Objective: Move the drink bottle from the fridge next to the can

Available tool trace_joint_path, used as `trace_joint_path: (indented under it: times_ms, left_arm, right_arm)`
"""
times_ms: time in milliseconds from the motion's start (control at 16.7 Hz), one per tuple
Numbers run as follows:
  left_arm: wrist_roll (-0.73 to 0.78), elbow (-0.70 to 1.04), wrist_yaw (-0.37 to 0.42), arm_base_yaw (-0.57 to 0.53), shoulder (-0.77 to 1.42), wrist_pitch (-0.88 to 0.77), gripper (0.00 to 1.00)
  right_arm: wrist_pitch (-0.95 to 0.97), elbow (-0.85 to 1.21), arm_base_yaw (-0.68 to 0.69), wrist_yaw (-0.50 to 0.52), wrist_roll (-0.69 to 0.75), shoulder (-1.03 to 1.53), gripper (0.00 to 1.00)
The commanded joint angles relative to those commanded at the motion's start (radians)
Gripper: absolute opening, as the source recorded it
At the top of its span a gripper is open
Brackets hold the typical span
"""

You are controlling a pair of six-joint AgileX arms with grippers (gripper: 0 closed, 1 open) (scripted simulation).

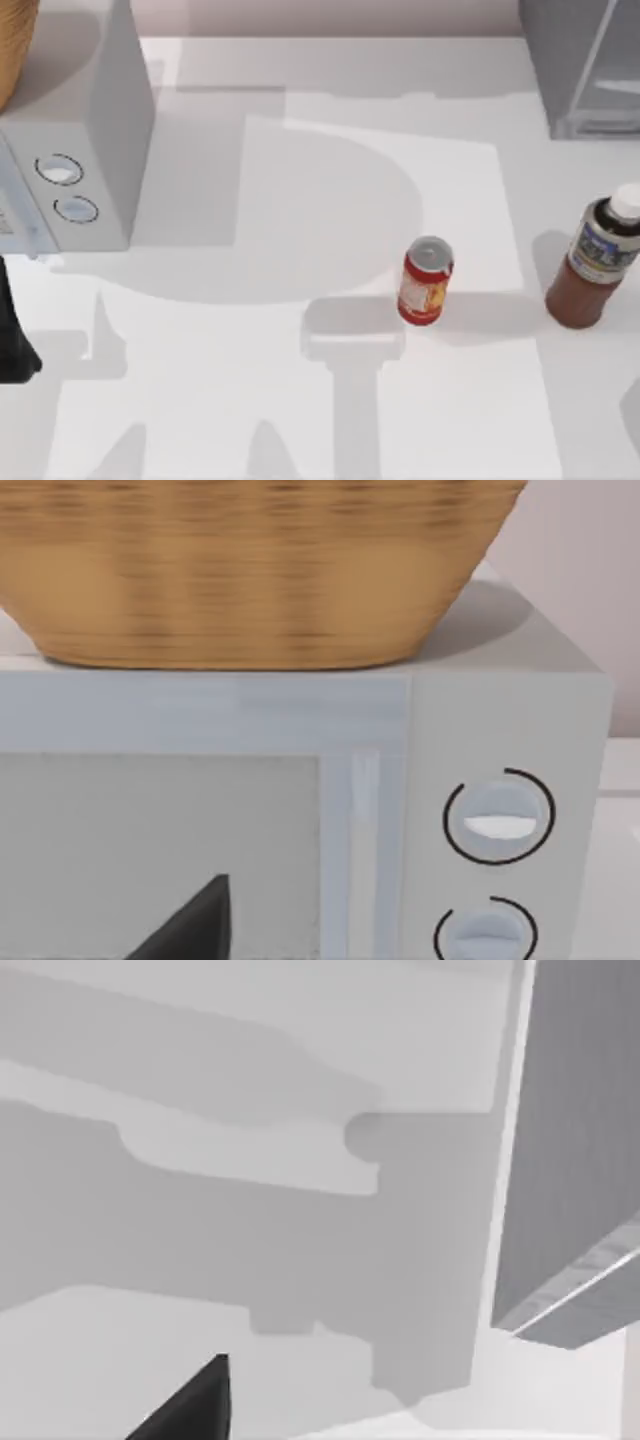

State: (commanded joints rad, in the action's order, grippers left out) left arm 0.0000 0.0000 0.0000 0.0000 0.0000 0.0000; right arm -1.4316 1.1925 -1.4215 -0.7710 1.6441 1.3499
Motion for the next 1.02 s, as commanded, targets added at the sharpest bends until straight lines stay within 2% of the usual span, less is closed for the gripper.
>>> trace_joint_path:
  times_ms: [180,420,780,1020]
  left_arm:
    - [0.000,0.000,0.000,0.000,0.000,0.000,1.00]
    - [0.000,0.000,0.000,0.000,0.000,0.000,1.00]
    - [0.000,0.000,0.000,0.000,0.000,0.000,1.00]
    - [0.000,0.000,0.000,0.000,0.000,0.000,1.00]
  right_arm:
    - [-0.012,0.067,-0.214,-0.088,0.215,0.247,1.00]
    - [-0.026,0.121,-0.362,-0.156,0.361,0.431,1.00]
    - [-0.031,0.133,-0.389,-0.169,0.381,0.463,1.00]
    - [0.000,0.129,-0.360,-0.164,0.347,0.462,1.00]
